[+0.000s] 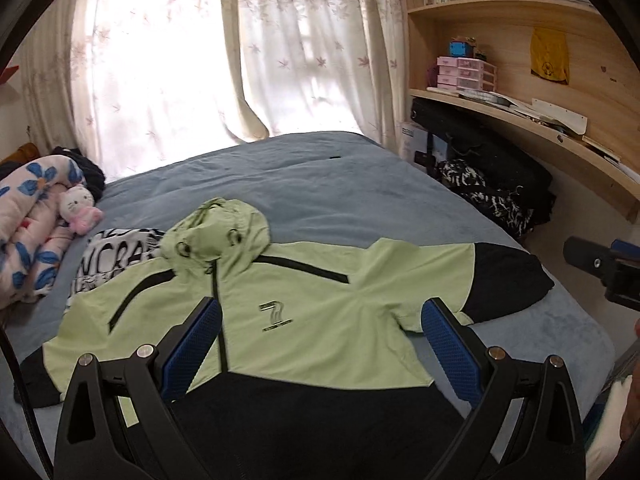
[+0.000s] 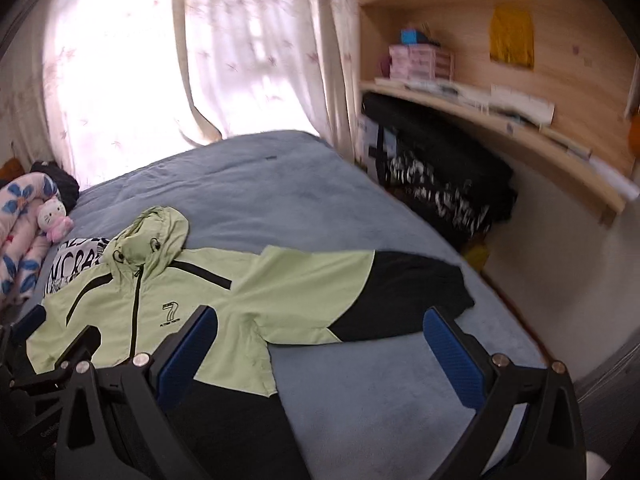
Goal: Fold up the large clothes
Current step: 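Grasp the black cuff of one jacket sleeve with the right gripper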
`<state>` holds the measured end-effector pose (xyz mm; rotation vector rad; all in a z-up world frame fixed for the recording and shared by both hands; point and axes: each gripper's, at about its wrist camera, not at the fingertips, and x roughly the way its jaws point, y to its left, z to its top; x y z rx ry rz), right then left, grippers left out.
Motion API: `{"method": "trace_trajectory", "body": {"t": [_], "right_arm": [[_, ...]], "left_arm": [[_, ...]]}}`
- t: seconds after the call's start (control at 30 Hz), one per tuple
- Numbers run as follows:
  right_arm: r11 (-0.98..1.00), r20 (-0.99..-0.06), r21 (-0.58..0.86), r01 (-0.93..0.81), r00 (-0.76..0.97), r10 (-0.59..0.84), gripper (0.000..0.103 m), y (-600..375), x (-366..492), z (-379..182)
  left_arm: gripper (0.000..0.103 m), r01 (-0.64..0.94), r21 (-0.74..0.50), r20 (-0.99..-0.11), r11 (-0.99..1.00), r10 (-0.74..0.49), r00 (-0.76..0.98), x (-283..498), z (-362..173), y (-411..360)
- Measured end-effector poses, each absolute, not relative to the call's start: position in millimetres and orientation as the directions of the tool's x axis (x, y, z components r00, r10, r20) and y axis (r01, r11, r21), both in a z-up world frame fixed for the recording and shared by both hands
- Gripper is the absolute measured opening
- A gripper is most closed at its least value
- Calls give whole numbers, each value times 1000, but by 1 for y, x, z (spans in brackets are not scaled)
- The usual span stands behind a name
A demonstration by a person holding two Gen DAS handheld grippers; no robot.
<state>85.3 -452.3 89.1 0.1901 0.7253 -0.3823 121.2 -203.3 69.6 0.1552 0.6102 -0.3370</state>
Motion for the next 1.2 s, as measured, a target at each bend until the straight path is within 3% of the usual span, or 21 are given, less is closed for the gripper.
{"method": "trace_trajectory", "body": {"t": [0.1, 0.17, 0.23, 0.37, 0.53, 0.63, 0.8, 0.87, 0.9, 0.93, 0.97, 1.1, 1.2], "right_arm": [[892, -719, 40, 450, 633, -288, 103, -488, 99, 62], [870, -769, 78, 486, 585, -258, 97, -517, 107, 37], [833, -823, 130, 539, 527, -213, 86, -552, 113, 7], [719, -889, 207, 663, 435, -145, 81, -618, 110, -53], [570, -897, 328, 753, 438, -62, 79, -667, 100, -98], [492, -890, 385, 781, 456, -27, 72, -686, 103, -122], [414, -882, 410, 813, 469, -48, 71, -700, 116, -138], [423, -888, 380, 823, 453, -82, 62, -699, 124, -138], [439, -890, 368, 820, 448, -91, 43, -698, 128, -138], [462, -896, 346, 817, 434, -96, 17, -696, 135, -137], [480, -899, 333, 812, 428, -99, 11, -695, 140, -137], [553, -841, 330, 765, 504, -196, 7, -668, 144, -98], [642, -768, 380, 666, 614, -182, 6, -630, 151, -59]], "left_arm": [[99, 357, 53, -614, 933, -251, 748, 143, 49, -227], [99, 338, 52, -626, 940, -233, 744, 157, 34, -239], [99, 307, 70, -649, 949, -190, 736, 170, 17, -248], [99, 287, 39, -781, 957, -150, 606, 210, -33, -267], [99, 299, 71, -821, 952, -114, 560, 228, -77, -280], [99, 320, 40, -816, 947, -153, 557, 229, -92, -287], [99, 368, 18, -791, 930, -212, 574, 225, -95, -291], [99, 381, 9, -779, 925, -232, 583, 223, -93, -290], [99, 379, 5, -774, 925, -237, 588, 221, -89, -289], [99, 379, 0, -770, 926, -241, 591, 221, -86, -286], [99, 375, -1, -764, 927, -243, 598, 220, -83, -283], [99, 358, 0, -732, 934, -245, 636, 214, -65, -266], [99, 356, -34, -720, 934, -270, 640, 207, -54, -245]]}}
